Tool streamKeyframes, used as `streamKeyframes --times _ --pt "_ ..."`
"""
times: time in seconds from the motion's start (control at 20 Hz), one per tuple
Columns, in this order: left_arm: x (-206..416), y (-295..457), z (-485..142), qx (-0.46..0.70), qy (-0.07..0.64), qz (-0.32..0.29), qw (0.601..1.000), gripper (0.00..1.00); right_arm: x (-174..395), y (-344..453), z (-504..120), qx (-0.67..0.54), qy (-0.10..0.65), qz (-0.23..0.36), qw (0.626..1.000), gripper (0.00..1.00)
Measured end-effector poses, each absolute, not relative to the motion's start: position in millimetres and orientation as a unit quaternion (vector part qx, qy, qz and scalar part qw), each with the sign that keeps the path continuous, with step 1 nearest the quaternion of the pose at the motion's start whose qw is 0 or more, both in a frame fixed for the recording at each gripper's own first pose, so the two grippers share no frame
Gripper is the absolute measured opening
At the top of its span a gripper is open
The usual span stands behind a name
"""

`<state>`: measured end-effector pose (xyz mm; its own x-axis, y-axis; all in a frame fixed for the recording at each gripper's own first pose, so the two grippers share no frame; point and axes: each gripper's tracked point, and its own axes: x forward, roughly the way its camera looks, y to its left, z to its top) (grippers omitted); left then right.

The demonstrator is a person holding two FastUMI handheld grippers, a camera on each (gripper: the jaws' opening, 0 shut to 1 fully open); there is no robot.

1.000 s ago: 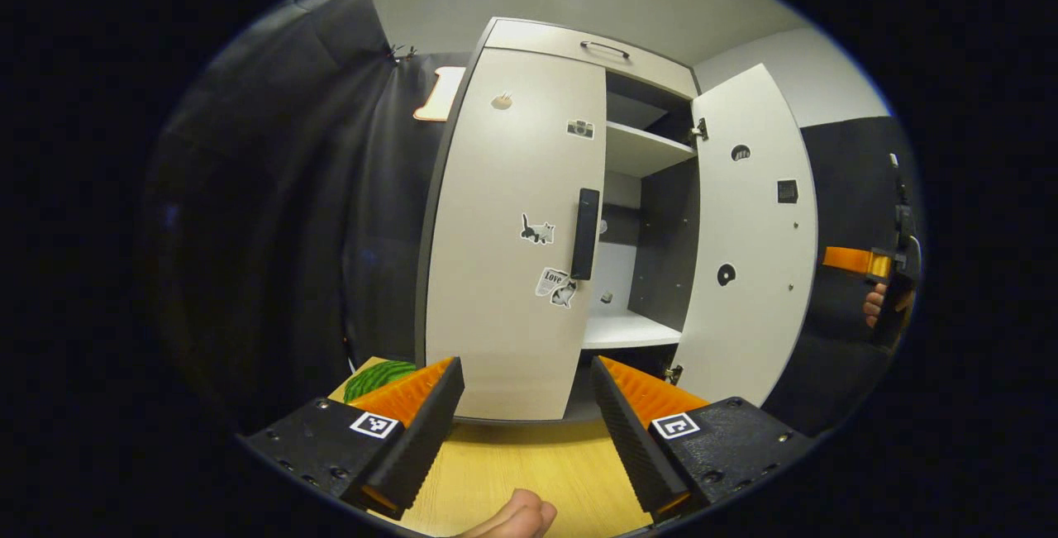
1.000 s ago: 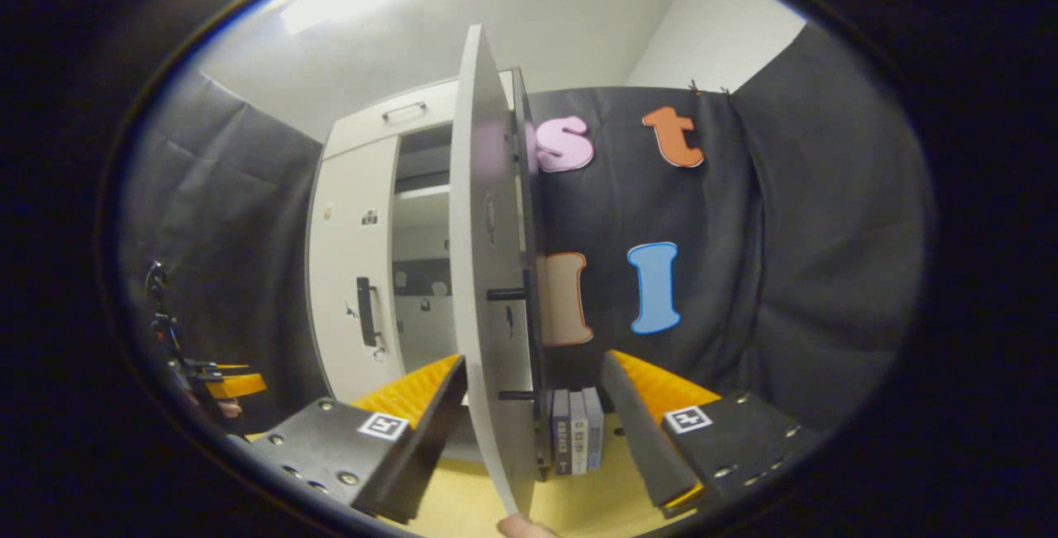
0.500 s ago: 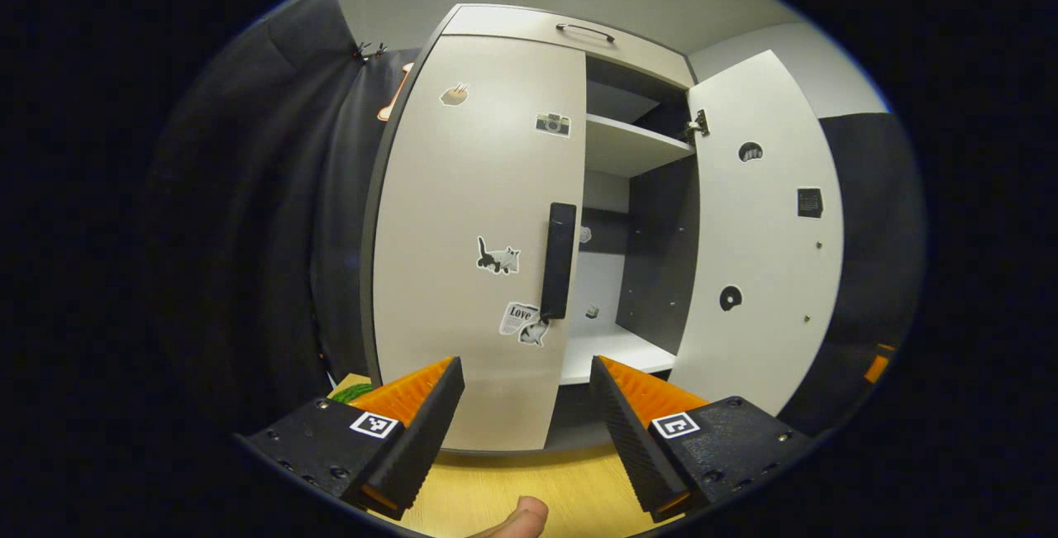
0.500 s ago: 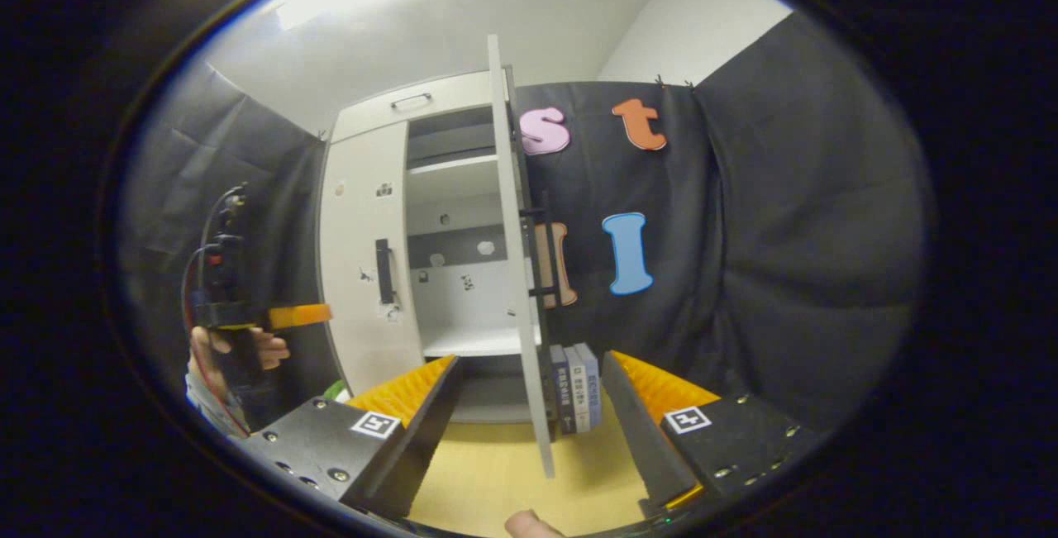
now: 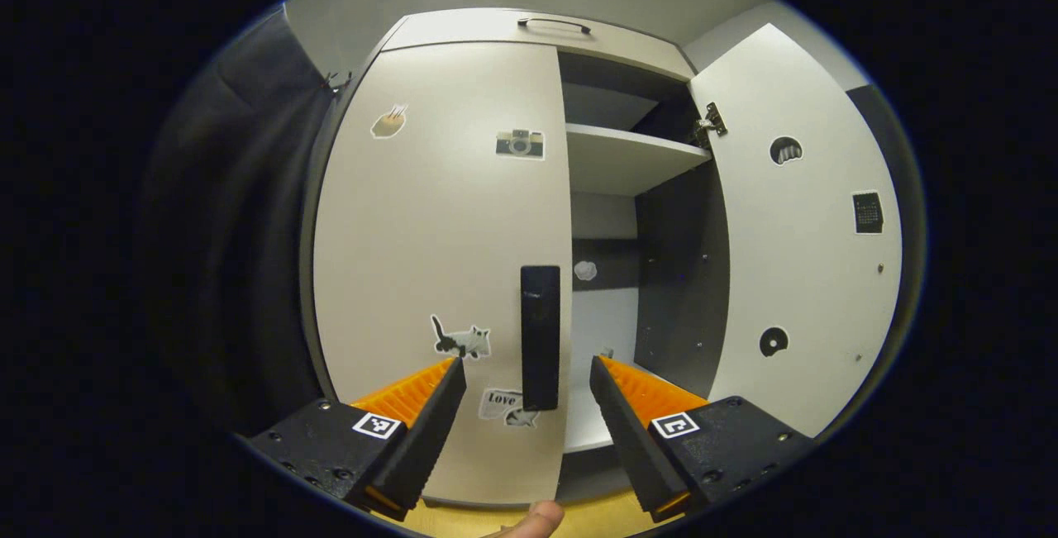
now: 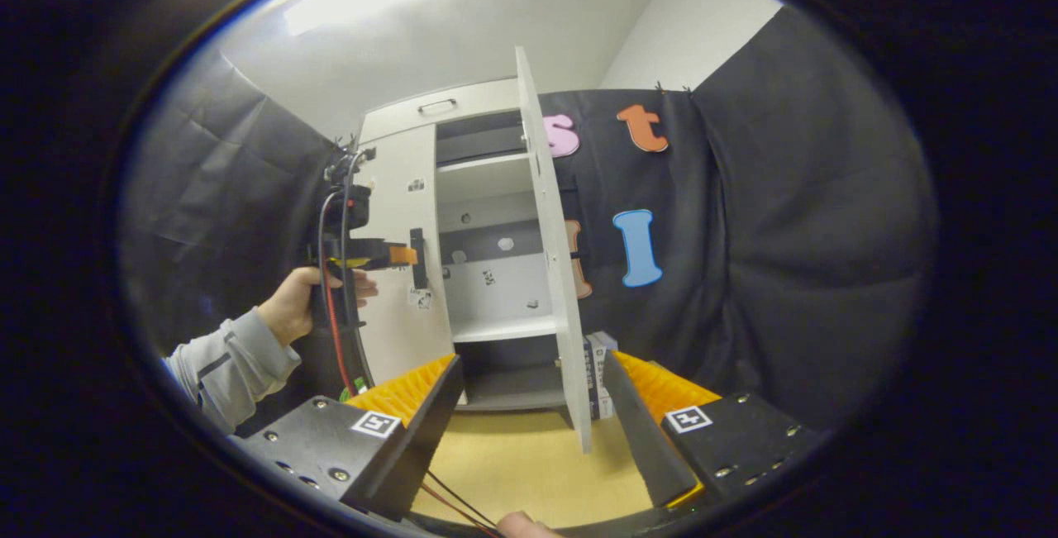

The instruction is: Open the right door of the double-door shoe cabinet with the right hand, and open the left door with the left hand.

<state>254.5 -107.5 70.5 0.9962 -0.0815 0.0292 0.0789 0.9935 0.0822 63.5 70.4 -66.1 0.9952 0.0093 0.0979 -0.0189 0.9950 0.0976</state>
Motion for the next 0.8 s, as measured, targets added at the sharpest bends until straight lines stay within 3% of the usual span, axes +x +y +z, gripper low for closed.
streamKeyframes --times 0.2,0.35,0.4,0.55,0.6,0.75,0.8 --pt "283.9 -115.4 64.7 0.073 -0.001 -0.016 0.997 0.94 57.4 61.6 -62.6 0.039 -0.059 -0.015 0.997 1.0" --pt "303.9 -108.4 54.6 0.07 0.026 0.005 0.997 0.92 47.2 69.1 -52.3 0.054 -0.075 0.0 0.996 0.98" --pt "309.0 -105.2 54.3 0.065 0.032 0.011 0.997 0.83 45.7 69.7 -46.7 0.054 -0.086 0.004 0.995 0.98" --pt "322.1 -110.3 54.8 0.045 0.035 -0.013 0.998 0.71 43.5 64.4 -47.2 0.05 -0.092 -0.003 0.994 1.0" --pt "322.7 -111.9 52.2 0.055 0.035 -0.017 0.998 0.58 43.6 64.4 -47.0 0.051 -0.094 -0.003 0.994 1.0" --pt "323.2 -116.3 56.9 0.151 -0.013 -0.027 0.988 0.34 45.4 62.5 -48.2 0.075 -0.094 0.001 0.993 1.0" --pt "323.9 -118.3 58.7 0.127 -0.014 -0.027 0.991 0.35 46.3 61.9 -52.0 0.081 -0.089 0.002 0.993 1.0"
